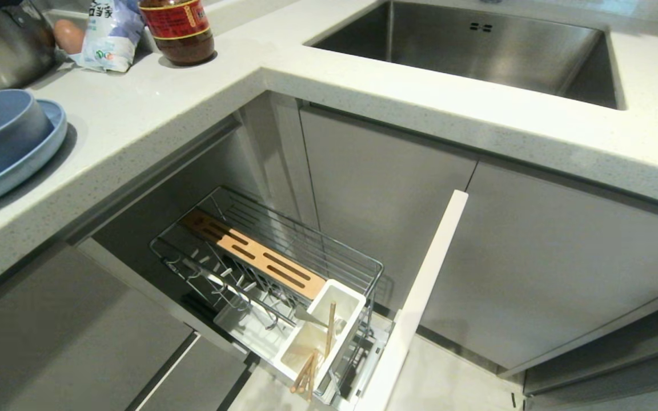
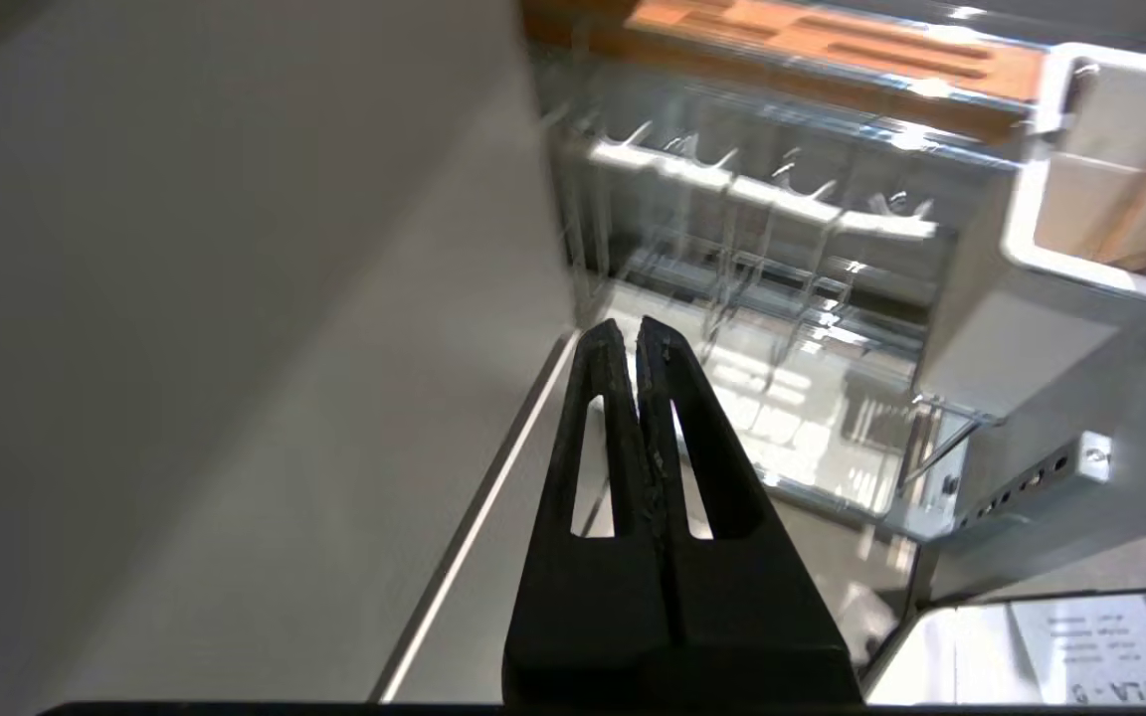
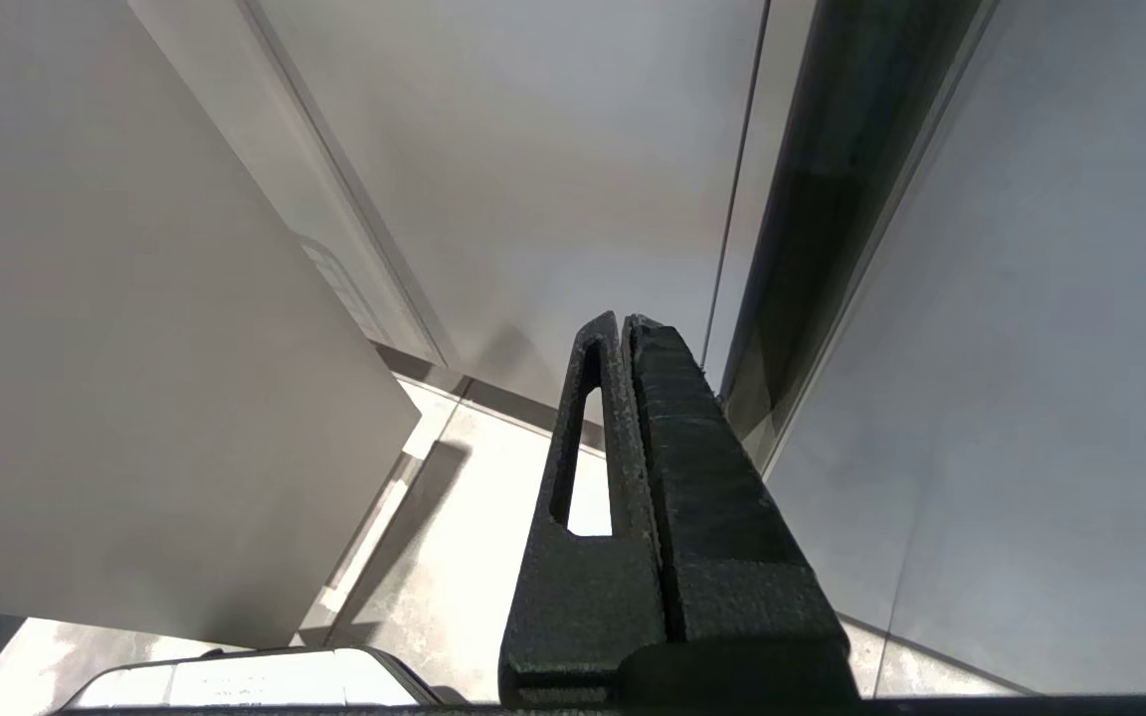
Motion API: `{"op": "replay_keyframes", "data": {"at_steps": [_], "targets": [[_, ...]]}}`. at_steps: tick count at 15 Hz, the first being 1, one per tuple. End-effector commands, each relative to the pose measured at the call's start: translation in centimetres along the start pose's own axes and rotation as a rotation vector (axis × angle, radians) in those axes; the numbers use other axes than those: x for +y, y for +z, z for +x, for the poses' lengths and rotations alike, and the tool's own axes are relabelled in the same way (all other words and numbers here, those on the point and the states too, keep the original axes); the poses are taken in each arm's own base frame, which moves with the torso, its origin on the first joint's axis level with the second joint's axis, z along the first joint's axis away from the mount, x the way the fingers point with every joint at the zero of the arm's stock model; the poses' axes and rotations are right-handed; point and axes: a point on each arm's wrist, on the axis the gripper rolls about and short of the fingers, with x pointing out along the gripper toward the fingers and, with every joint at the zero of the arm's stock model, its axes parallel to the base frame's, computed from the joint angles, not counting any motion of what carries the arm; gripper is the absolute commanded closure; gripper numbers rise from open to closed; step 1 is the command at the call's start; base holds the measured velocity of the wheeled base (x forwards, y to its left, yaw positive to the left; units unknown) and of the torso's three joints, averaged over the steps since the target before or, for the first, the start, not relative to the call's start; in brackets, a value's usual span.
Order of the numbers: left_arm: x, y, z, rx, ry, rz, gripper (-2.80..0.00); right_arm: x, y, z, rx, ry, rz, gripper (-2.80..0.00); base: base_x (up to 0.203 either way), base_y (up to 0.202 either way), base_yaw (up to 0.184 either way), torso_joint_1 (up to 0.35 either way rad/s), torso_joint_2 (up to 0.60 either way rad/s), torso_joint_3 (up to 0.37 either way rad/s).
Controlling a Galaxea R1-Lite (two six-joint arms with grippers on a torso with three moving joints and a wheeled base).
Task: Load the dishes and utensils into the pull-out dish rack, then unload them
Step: Close the cupboard
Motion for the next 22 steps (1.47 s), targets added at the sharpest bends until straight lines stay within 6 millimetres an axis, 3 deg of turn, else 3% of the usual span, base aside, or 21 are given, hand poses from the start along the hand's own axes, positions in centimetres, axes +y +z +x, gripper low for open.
{"op": "replay_keyframes", "data": {"at_steps": [1,9,22], "targets": [[-0.3,-0.96,0.53,-0.019,-0.063,0.024,0.0,0.0,0.0,-0.03,-0.005,0.001,0.001,0.0,0.0,0.0,0.0,0.0,0.0,0.0],[-0.26,-0.84,0.51,-0.026,-0.052,-0.012,0.0,0.0,0.0,-0.03,-0.005,0.001,0.001,0.0,0.0,0.0,0.0,0.001,0.0,0.006],[-0.25,-0.84,0.51,-0.025,-0.05,-0.035,0.0,0.0,0.0,-0.03,-0.005,0.001,0.001,0.0,0.0,0.0,0.0,0.002,0.0,0.189]]}}
